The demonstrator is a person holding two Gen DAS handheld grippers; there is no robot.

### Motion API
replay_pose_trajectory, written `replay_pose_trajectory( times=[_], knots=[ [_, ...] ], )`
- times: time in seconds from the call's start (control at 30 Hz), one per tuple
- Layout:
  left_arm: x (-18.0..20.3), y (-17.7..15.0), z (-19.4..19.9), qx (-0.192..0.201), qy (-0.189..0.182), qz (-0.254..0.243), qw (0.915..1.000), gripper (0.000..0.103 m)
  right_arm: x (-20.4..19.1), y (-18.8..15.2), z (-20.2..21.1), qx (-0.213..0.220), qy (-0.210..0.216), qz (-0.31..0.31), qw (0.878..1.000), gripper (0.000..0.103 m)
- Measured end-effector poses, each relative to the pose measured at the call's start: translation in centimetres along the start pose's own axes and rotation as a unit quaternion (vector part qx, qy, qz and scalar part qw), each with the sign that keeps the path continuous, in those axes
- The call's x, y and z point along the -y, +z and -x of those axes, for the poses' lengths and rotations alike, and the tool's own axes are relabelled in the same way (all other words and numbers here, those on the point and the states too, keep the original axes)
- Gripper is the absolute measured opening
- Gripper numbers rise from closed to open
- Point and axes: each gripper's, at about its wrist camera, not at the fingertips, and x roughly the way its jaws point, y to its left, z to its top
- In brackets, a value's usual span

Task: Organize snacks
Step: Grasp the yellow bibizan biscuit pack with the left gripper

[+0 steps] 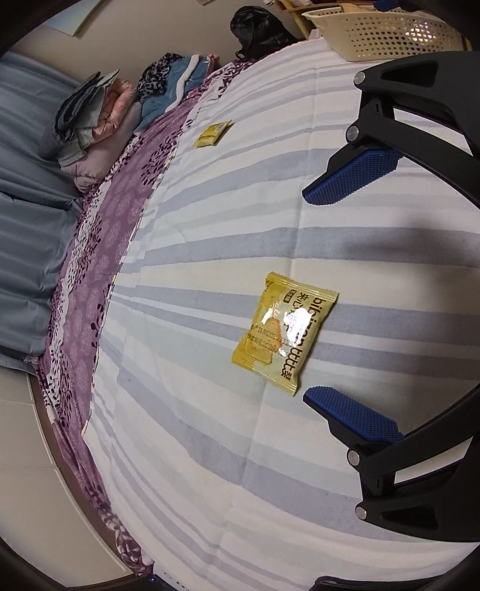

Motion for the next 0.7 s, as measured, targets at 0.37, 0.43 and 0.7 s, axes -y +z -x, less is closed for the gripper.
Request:
replay_pose_trajectory(
  times=[0.37,0.43,0.7],
  knots=[
    [1.3,2.3,-3.7,0.007,0.006,-0.010,0.9999,0.100,0.6,0.1,-1.2,-0.010,-0.001,-0.011,1.000,0.098],
    [1.9,2.9,-4.3,0.010,-0.001,-0.020,0.9997,0.100,0.6,0.0,-1.5,-0.013,-0.002,-0.012,1.000,0.098],
    [2.2,4.7,-6.5,0.000,0.022,-0.023,0.9995,0.100,-0.3,0.0,-2.3,-0.024,0.005,-0.006,1.000,0.098]
  ],
)
